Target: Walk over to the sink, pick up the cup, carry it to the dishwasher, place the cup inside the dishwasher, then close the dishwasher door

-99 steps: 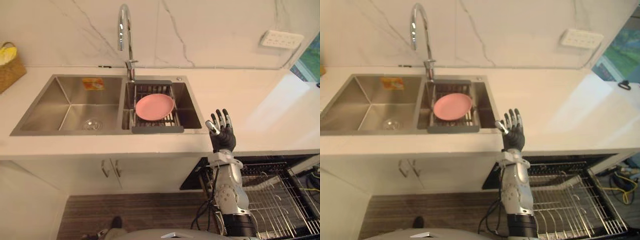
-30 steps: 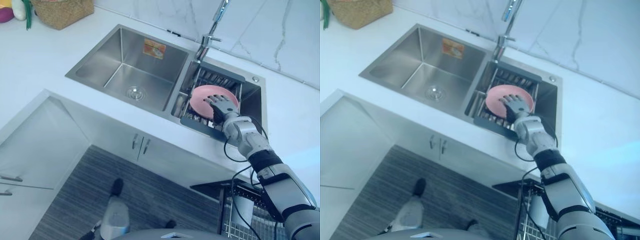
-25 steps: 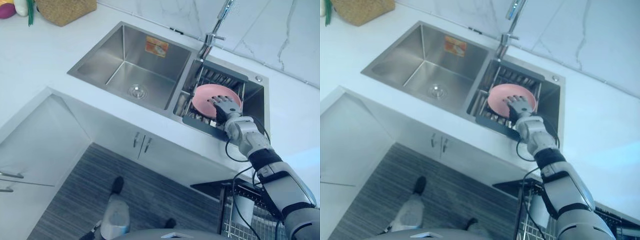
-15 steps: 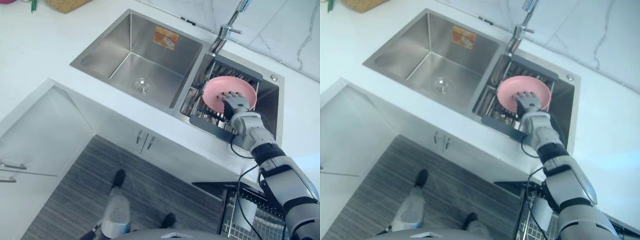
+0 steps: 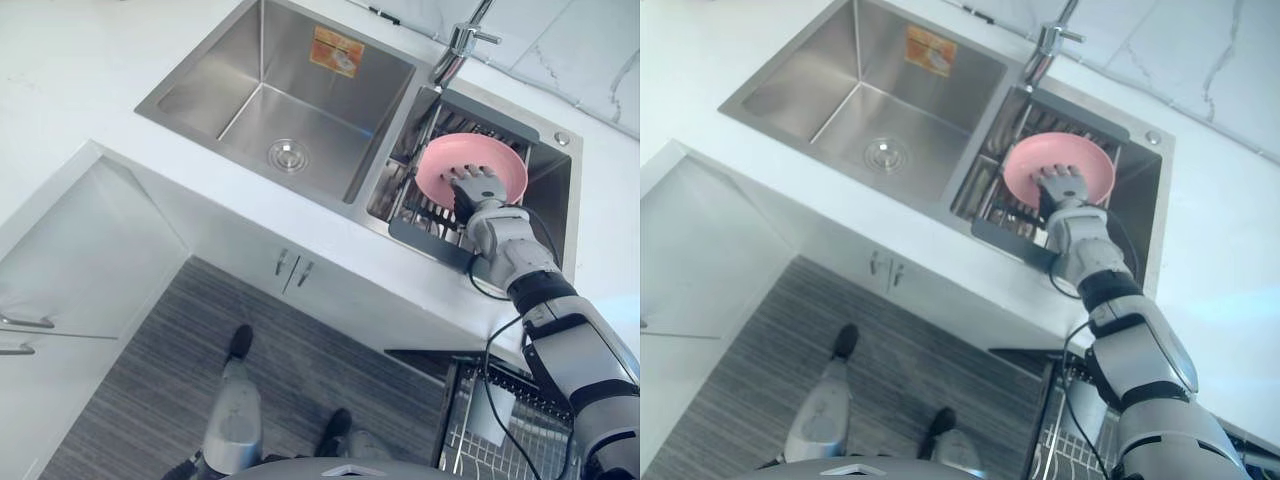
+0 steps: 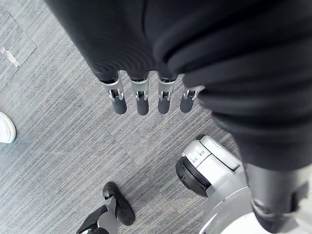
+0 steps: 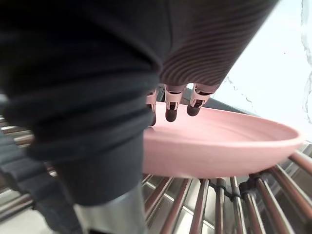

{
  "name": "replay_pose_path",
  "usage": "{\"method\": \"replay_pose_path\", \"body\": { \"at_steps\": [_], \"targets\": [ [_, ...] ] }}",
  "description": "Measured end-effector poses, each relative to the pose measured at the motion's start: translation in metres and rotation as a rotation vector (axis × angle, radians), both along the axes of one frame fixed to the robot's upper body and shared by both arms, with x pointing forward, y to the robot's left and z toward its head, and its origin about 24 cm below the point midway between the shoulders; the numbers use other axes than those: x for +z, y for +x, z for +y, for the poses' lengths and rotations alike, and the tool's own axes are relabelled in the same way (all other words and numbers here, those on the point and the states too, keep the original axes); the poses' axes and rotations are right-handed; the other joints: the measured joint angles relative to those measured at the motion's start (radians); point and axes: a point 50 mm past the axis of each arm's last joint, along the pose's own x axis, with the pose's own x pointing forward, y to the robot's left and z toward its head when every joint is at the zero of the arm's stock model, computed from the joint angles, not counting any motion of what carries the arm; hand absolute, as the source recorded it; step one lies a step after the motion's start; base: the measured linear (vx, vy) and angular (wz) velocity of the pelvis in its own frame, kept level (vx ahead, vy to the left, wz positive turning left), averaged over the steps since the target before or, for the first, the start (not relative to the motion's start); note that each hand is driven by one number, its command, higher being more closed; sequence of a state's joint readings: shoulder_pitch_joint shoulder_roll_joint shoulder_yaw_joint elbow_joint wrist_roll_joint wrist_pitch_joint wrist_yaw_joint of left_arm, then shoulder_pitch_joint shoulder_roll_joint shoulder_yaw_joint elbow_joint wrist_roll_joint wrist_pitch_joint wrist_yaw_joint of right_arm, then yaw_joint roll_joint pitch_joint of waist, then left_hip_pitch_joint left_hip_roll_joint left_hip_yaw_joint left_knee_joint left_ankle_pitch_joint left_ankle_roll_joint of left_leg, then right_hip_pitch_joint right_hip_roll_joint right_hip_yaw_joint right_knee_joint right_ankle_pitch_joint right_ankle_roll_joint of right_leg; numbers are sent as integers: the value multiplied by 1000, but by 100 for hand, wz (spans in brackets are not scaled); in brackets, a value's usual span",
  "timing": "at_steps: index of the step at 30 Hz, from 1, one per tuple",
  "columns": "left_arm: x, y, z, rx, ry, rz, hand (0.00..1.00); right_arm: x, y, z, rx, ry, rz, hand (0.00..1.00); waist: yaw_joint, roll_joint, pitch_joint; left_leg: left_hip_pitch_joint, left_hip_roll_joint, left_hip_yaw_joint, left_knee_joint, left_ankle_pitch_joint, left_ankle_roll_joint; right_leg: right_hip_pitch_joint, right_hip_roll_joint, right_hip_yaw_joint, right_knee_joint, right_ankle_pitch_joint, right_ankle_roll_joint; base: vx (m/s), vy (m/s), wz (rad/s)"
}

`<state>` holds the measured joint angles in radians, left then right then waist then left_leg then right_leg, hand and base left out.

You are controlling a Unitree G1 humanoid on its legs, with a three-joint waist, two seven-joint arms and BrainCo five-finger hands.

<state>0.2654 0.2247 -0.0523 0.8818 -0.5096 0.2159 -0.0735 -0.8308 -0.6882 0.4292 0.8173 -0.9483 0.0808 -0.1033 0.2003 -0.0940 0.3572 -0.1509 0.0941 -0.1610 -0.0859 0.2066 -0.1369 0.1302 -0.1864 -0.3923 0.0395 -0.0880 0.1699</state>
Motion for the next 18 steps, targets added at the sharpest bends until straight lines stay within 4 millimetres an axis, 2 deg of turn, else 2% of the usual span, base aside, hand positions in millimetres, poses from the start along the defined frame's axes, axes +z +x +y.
{"method": "replay_pose_path", "body": {
  "at_steps": [8,10,12,18],
  "targets": [
    [-1,-1,-5,-28,-12,4,0,6,-1,0,14,-14,-102,0,-10,12,7,-6,2,1,0,0,1,-11,0,2,7,0,-1,0,0,0],
    [-1,3,-8,-29,-21,-6,0,11,-3,-10,-2,-42,-155,0,-1,30,18,-7,1,0,0,2,3,-11,0,2,7,1,-1,0,0,0],
    [-1,2,-9,-28,-24,-5,0,14,-4,-12,-2,-49,-184,0,2,36,21,-9,1,0,0,6,3,-11,1,1,7,1,0,21,-8,1],
    [-1,2,-9,-33,-33,-7,0,18,-4,-11,16,-53,-220,0,-8,35,21,-10,1,-3,0,16,7,-11,2,-2,9,3,2,33,-12,1]
  ]
}}
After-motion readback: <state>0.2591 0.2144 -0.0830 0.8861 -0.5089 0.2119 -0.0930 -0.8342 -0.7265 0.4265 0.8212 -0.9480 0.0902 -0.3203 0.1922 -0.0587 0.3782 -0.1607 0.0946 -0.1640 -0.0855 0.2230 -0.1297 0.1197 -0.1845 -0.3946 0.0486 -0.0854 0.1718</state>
